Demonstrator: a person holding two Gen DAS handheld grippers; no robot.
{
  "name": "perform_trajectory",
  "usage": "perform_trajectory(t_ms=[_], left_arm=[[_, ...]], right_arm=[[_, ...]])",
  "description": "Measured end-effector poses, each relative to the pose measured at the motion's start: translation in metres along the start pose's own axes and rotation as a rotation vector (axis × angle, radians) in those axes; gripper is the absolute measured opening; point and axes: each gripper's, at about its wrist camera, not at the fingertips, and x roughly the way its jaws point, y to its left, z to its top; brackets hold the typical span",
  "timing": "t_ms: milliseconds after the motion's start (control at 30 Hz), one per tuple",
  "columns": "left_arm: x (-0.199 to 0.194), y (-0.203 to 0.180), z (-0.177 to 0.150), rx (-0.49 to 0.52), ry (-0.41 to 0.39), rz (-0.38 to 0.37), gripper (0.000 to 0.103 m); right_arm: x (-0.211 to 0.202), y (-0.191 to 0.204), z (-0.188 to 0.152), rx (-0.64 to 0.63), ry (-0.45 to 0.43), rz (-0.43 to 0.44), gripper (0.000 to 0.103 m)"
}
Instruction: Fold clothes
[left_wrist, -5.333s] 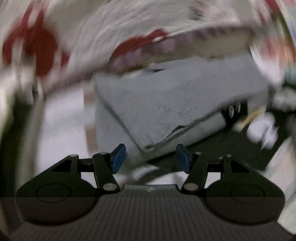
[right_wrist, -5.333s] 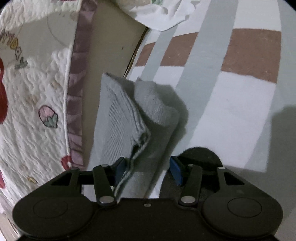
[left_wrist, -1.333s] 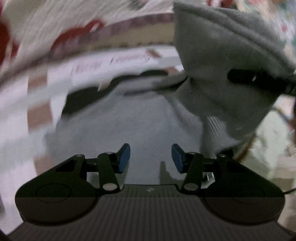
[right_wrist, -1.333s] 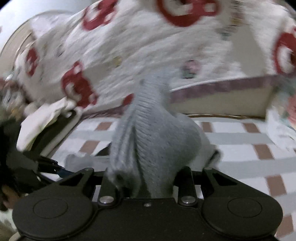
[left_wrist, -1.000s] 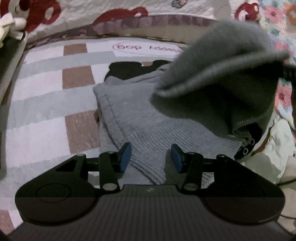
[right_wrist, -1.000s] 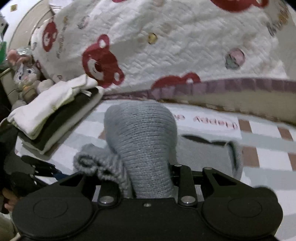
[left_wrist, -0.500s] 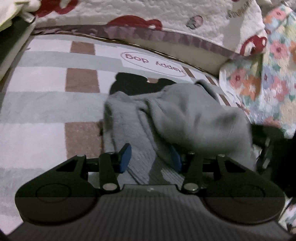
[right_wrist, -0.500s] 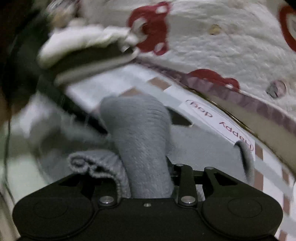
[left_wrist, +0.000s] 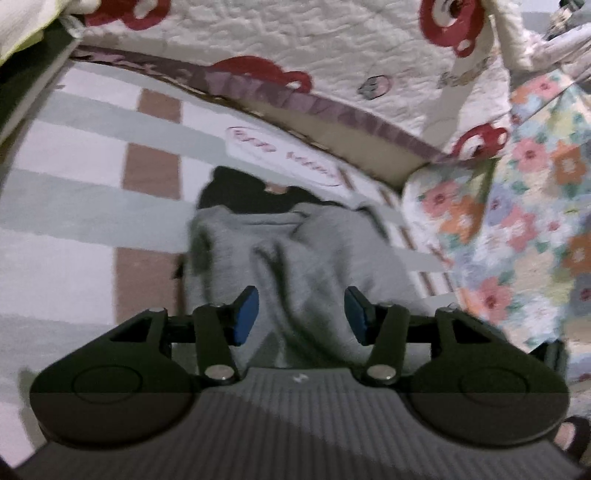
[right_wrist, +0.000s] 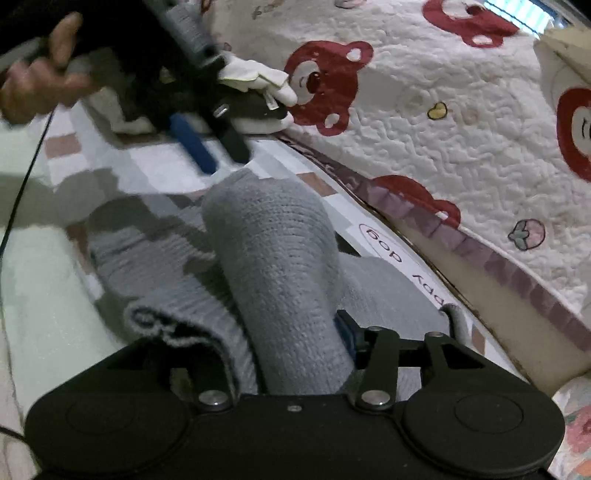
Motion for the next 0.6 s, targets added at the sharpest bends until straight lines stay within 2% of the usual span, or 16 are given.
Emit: perform_trajectory(t_ms=[100,200,233,267,300,367,400,500,567,600], left_arm=[[0.011,-0.001,-0.003,-0.058,0.029,-0.045,0.055],[0.031,-0.002,-0.004,-0.058,0.077,-0.024,0.055],[0.039,-0.003,-0.003,-0.039,0.092,-0.009,0.055],[0.046,-0.004,-0.001,-0.02,0.107,0.005,0.055],[0.053,-0.005,0.0,-0.006,0.12,0.015,0.055],[0.068,-0.007,0.004,0.008,0.147,0.021,0.055],[0.075,-0.007,0.005,0.002,0.155,0.017,0.056],[0.09,-0.004,0.009,-0.063,0.155,0.013,0.07],[0.095,-0.003,0.01,-0.102,0.142,-0.011,0.068],[0.097,-0.003,0.011,-0.113,0.138,-0.034,0.062]], right_arm=[[-0.009,0.014,-0.009,-0.099,-0.003,-0.041,0.061],[-0.016,0.019,-0.014,-0.132,-0.019,-0.06,0.061],[-0.017,0.018,-0.013,-0.121,-0.027,-0.057,0.06],[-0.018,0.015,-0.013,-0.105,-0.035,-0.053,0.054],[-0.02,0.012,-0.012,-0.087,-0.044,-0.05,0.043],[-0.022,-0.001,-0.009,-0.016,-0.065,-0.021,0.037],[-0.023,-0.01,-0.008,0.045,-0.076,0.001,0.035],[-0.023,-0.035,-0.011,0.217,-0.095,0.068,0.035],[-0.023,-0.046,-0.015,0.295,-0.103,0.1,0.035],[-0.023,-0.048,-0.016,0.309,-0.107,0.108,0.035]])
